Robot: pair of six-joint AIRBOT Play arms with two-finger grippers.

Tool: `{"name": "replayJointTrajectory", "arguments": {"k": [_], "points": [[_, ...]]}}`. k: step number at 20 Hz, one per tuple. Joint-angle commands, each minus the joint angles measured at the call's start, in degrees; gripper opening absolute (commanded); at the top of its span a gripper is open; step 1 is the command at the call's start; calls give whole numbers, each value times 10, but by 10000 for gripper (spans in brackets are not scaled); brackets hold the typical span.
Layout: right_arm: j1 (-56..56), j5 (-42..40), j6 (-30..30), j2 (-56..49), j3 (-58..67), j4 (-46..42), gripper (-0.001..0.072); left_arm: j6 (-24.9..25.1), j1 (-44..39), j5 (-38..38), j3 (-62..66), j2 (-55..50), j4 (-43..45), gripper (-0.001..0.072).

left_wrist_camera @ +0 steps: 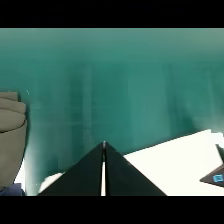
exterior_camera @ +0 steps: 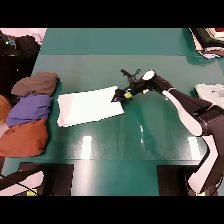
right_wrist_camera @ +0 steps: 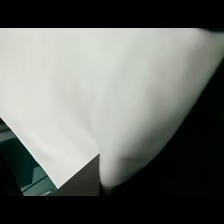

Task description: Fold the shirts.

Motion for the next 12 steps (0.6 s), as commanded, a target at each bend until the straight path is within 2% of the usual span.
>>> {"name": "replayJointTrajectory", "arguments": {"k": [1,6,12], "points": [[29,0,-7,-16,48,1,14,1,-12,-3,0,0,-10,24],[-60,3,-6,57,38,0,14,1,-97,4,0,0,-10,24],[-334,-9,-5,214,-37,-75,15,-2,-192,50,0,0,-10,24]]}}
